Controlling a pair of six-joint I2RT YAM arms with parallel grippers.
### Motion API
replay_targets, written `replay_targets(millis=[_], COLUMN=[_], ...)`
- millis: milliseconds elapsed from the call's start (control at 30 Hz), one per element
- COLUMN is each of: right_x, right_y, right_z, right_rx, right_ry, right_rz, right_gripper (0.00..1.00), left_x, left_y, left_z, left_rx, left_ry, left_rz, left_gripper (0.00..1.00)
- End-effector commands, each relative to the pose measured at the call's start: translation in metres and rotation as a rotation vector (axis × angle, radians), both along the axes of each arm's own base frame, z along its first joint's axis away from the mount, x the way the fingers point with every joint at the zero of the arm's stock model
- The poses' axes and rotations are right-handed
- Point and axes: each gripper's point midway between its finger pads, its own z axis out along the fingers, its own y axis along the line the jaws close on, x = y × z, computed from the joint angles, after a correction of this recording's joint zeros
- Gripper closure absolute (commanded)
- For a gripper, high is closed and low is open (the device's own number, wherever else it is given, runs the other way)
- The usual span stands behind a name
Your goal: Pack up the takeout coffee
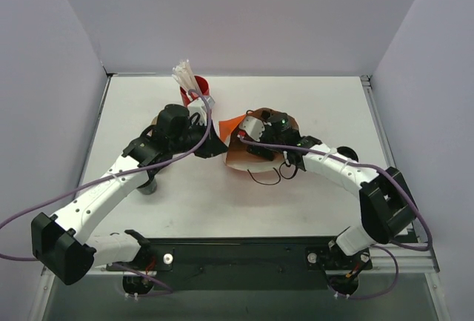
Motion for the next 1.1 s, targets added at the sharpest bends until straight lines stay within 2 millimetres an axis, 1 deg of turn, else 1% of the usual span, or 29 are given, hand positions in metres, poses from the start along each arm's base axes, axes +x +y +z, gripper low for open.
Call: replay_targets(millis=[0, 100, 167, 267, 367, 467, 500, 633, 700, 900, 967, 1000, 1067], right_x=[-0.007, -0.011, -0.018, -0.022, -0.025, -0.026, -0.026, -0.025, -0.025, -0.024, -0.025, -0.026, -0.029], right_y=[-0.022, -0.029, -0.035, -0.035, -0.033, -0.031, -0.030, -0.028, -0.026, -0.021, -0.020, -0.015, -0.015], right_z=[0.036, 0.041, 0.036, 0.038, 0.040, 0.043, 0.044, 0.045, 0.047, 0.057, 0.060, 0.062, 0.062], right_rx=[0.031, 0.037, 0.009, 0.018, 0.023, 0.030, 0.032, 0.032, 0.041, 0.062, 0.061, 0.077, 0.074], right_ry=[0.006, -0.001, 0.025, 0.030, 0.037, 0.040, 0.040, 0.039, 0.039, 0.029, 0.031, 0.039, 0.048], right_rz=[-0.145, -0.170, -0.182, -0.171, -0.152, -0.138, -0.136, -0.127, -0.119, -0.098, -0.096, -0.072, -0.063], right_gripper=[0.18, 0.19, 0.18, 0.17, 0.12, 0.11, 0.08, 0.05, 0.00, 0.00, 0.01, 0.03, 0.04], left_x=[-0.020, -0.019, -0.018, -0.017, -0.015, -0.014, -0.014, -0.014, -0.014, -0.011, -0.009, -0.009, -0.010], left_y=[0.004, 0.004, 0.003, 0.002, 0.002, 0.001, 0.001, 0.001, 0.001, 0.000, -0.001, -0.001, -0.003], left_z=[-0.004, -0.003, -0.003, -0.006, -0.009, -0.009, -0.009, -0.009, -0.010, -0.006, -0.004, -0.004, -0.003], left_rx=[0.035, 0.034, 0.031, 0.034, 0.044, 0.047, 0.047, 0.048, 0.050, 0.047, 0.044, 0.042, 0.039], left_ry=[0.112, 0.116, 0.117, 0.122, 0.125, 0.124, 0.125, 0.127, 0.129, 0.123, 0.127, 0.132, 0.139], left_rz=[-0.020, -0.017, -0.017, -0.020, -0.021, -0.023, -0.022, -0.024, -0.022, -0.018, -0.017, -0.017, -0.019], left_gripper=[1.00, 1.00, 1.00, 1.00, 1.00, 1.00, 1.00, 1.00, 1.00, 1.00, 1.00, 1.00, 1.00])
